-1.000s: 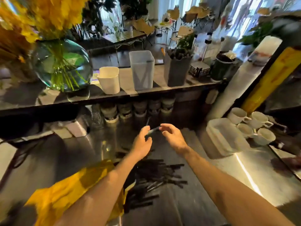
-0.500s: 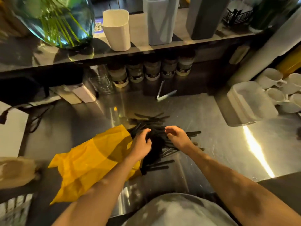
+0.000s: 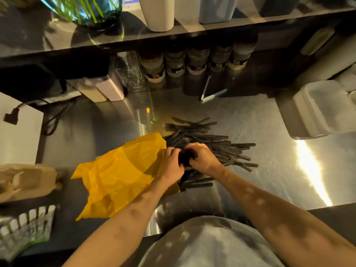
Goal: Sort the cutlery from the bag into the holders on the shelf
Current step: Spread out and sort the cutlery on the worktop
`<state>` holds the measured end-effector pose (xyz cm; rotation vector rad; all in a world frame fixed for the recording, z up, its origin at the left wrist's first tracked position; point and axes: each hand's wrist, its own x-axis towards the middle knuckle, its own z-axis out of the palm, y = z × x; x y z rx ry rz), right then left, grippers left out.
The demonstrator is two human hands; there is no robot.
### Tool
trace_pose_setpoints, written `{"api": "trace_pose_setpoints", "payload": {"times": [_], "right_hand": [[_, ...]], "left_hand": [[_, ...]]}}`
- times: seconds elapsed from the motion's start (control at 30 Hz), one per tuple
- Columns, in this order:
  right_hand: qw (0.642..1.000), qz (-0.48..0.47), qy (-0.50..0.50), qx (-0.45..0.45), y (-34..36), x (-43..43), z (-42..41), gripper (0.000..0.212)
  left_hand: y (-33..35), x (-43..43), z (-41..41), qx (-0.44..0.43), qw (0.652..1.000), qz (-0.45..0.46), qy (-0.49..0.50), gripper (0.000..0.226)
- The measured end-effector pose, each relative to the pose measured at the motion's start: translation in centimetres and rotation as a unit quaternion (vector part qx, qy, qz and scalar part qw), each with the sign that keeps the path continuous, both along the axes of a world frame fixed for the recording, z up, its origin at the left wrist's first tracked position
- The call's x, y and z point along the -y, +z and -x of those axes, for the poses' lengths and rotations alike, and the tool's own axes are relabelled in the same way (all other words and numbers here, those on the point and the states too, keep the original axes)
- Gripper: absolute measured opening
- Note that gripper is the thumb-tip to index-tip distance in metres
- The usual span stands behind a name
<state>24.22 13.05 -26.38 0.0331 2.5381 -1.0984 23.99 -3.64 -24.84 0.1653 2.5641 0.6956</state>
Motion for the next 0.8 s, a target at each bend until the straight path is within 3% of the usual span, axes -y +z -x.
{"api": "trace_pose_setpoints", "payload": {"times": [0.13, 0.4, 0.6, 0.8], "right_hand": [[0.988, -0.072, 0.12, -0.073, -0.6, 2.0, 1.2, 0.066], [0.958, -0.172, 0.231, 0.001, -0.7, 4.0, 3.6, 0.105], [0.935, -0.21, 0.284, -0.01, -1.0, 4.3, 4.9, 0.102], [0.946, -0.205, 0.25, -0.004, -0.7, 1.6, 4.6, 0.084]], "left_hand": [[-0.4, 0.8, -0.2, -0.024, 0.997, 0.07, 0.002, 0.059], [-1.0, 2.2, 0.2, -0.032, 0.994, 0.108, -0.004, 0.076], [-1.7, 3.1, 0.9, -0.006, 0.994, 0.106, 0.0, 0.084], [-2.4, 3.0, 0.7, -0.033, 0.996, 0.078, -0.023, 0.09]]}}
